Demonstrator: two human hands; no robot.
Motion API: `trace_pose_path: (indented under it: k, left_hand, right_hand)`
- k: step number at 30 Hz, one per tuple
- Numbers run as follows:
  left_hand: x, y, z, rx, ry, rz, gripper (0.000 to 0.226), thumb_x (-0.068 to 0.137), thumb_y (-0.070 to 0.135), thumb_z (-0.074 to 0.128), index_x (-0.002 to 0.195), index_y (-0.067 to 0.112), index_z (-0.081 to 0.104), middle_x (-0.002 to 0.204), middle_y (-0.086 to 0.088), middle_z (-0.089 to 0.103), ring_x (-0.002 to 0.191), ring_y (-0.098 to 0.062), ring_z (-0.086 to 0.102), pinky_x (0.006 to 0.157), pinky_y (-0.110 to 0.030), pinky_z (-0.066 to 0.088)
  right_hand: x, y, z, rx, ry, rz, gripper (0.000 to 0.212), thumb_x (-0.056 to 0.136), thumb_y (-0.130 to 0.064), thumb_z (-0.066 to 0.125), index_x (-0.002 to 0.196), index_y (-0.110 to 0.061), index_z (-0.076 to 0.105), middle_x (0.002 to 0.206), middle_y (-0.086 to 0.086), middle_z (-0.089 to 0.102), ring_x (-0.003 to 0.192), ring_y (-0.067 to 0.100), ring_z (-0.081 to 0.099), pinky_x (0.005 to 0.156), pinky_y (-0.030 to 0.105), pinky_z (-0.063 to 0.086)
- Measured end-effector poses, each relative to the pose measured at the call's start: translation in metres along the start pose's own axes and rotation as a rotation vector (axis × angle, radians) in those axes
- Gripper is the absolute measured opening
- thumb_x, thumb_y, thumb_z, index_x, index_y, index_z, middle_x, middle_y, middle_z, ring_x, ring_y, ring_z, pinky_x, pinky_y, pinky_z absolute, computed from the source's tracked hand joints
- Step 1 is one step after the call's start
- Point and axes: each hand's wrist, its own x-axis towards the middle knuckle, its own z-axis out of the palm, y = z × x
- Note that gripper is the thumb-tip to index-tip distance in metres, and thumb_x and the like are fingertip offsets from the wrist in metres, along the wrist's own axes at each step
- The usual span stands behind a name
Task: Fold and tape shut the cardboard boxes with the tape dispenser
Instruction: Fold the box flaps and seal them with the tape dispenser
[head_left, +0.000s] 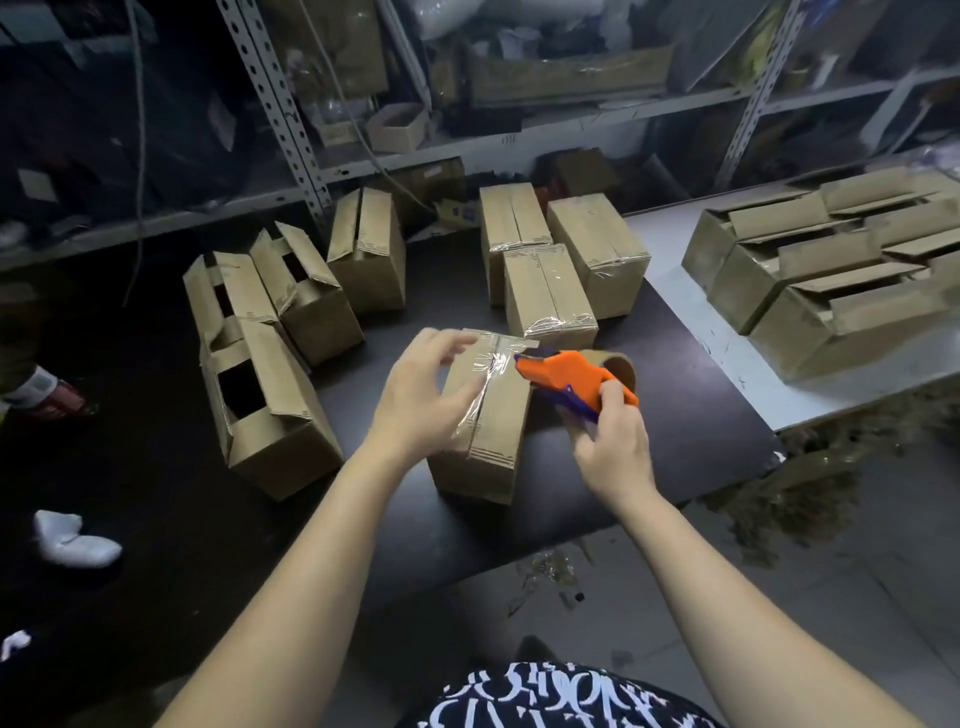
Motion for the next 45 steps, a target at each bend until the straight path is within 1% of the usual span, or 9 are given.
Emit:
trace_pose_path:
  k: [2, 6, 12, 19, 30, 37, 39, 43, 45]
  left_hand:
    - [0.004, 0.012, -0.016, -0.076, -0.081, 0.159, 0.05, 0.091, 0.013, 0.074, 0.136, 0.027, 0.06, 0.134, 0.012, 0.057, 0.123, 0.001, 0.051, 0.103, -0.03, 0.049]
    - [0.006, 0.021, -0.045, -0.092, -0.289, 0.263, 0.072, 0.087, 0.01, 0.07, 0.153, 0.027, 0.046, 0.154, 0.017, 0.047, 0.143, 0.002, 0.037, 0.107, -0.02, 0.037]
    - [0.006, 0.009, -0.061, -0.106, -0.377, 0.194, 0.04, 0.087, 0.012, 0.071, 0.124, 0.028, 0.072, 0.111, 0.018, 0.075, 0.113, -0.007, 0.066, 0.086, -0.032, 0.052]
    - [-0.008, -0.019, -0.056, -0.203, -0.233, 0.056, 0.029, 0.091, 0.0, 0.074, 0.114, 0.019, 0.078, 0.099, 0.008, 0.079, 0.1, -0.014, 0.073, 0.086, -0.051, 0.06]
    - [-0.021, -0.022, -0.05, -0.172, 0.001, 0.208, 0.028, 0.089, -0.002, 0.076, 0.109, 0.018, 0.076, 0.097, 0.005, 0.076, 0.095, -0.017, 0.073, 0.078, -0.037, 0.06]
    - [-0.018, -0.019, -0.064, -0.159, 0.131, 0.222, 0.021, 0.089, -0.008, 0.073, 0.101, 0.007, 0.078, 0.092, 0.001, 0.074, 0.087, -0.013, 0.07, 0.075, -0.02, 0.052]
    - [-0.014, -0.019, -0.07, -0.174, 0.118, 0.206, 0.019, 0.089, -0.007, 0.074, 0.1, 0.007, 0.079, 0.09, 0.001, 0.074, 0.086, -0.014, 0.07, 0.074, -0.019, 0.05]
    - [-0.01, -0.018, -0.063, -0.219, 0.034, 0.116, 0.021, 0.088, 0.005, 0.08, 0.102, 0.02, 0.079, 0.088, 0.011, 0.073, 0.081, -0.008, 0.069, 0.067, -0.019, 0.047]
    - [-0.01, -0.018, -0.059, -0.192, -0.019, 0.11, 0.022, 0.085, 0.008, 0.082, 0.097, 0.025, 0.079, 0.085, 0.013, 0.073, 0.078, -0.006, 0.067, 0.065, -0.015, 0.043]
  right_hand:
    - [-0.001, -0.012, -0.004, 0.01, 0.043, -0.157, 0.036, 0.093, -0.031, 0.077, 0.106, -0.018, 0.046, 0.095, 0.002, 0.052, 0.081, 0.024, 0.052, 0.063, 0.023, 0.036]
    - [-0.005, -0.028, -0.006, -0.055, 0.137, -0.415, 0.037, 0.087, -0.035, 0.078, 0.095, -0.02, 0.045, 0.084, -0.003, 0.051, 0.078, 0.016, 0.042, 0.067, 0.029, 0.033]
    - [-0.011, -0.034, 0.0, -0.204, 0.088, -0.538, 0.051, 0.073, -0.037, 0.092, 0.101, -0.014, 0.055, 0.09, 0.008, 0.071, 0.073, 0.026, 0.06, 0.07, 0.032, 0.047]
    - [-0.011, -0.041, 0.006, -0.316, 0.11, -0.649, 0.054, 0.066, -0.04, 0.094, 0.099, -0.009, 0.065, 0.084, 0.008, 0.075, 0.067, 0.028, 0.065, 0.068, 0.034, 0.055]
    - [-0.006, -0.038, 0.017, -0.286, 0.102, -0.693, 0.056, 0.067, -0.044, 0.094, 0.099, -0.008, 0.065, 0.087, 0.01, 0.074, 0.068, 0.028, 0.067, 0.065, 0.033, 0.055]
    - [0.0, -0.012, 0.018, -0.283, 0.17, -0.636, 0.048, 0.067, -0.036, 0.096, 0.086, -0.009, 0.061, 0.071, 0.008, 0.066, 0.058, 0.028, 0.059, 0.057, 0.03, 0.049]
    - [-0.001, 0.007, 0.018, -0.29, 0.168, -0.583, 0.05, 0.068, -0.038, 0.095, 0.087, -0.009, 0.059, 0.072, 0.009, 0.065, 0.059, 0.029, 0.059, 0.058, 0.028, 0.043]
    - [-0.002, 0.017, 0.016, -0.287, 0.135, -0.494, 0.045, 0.077, -0.057, 0.066, 0.081, -0.014, 0.053, 0.07, 0.003, 0.058, 0.064, 0.016, 0.04, 0.061, 0.025, 0.034]
    - [-0.004, 0.02, 0.014, -0.292, 0.116, -0.477, 0.044, 0.076, -0.056, 0.069, 0.08, -0.016, 0.051, 0.069, 0.002, 0.057, 0.064, 0.015, 0.038, 0.06, 0.025, 0.032]
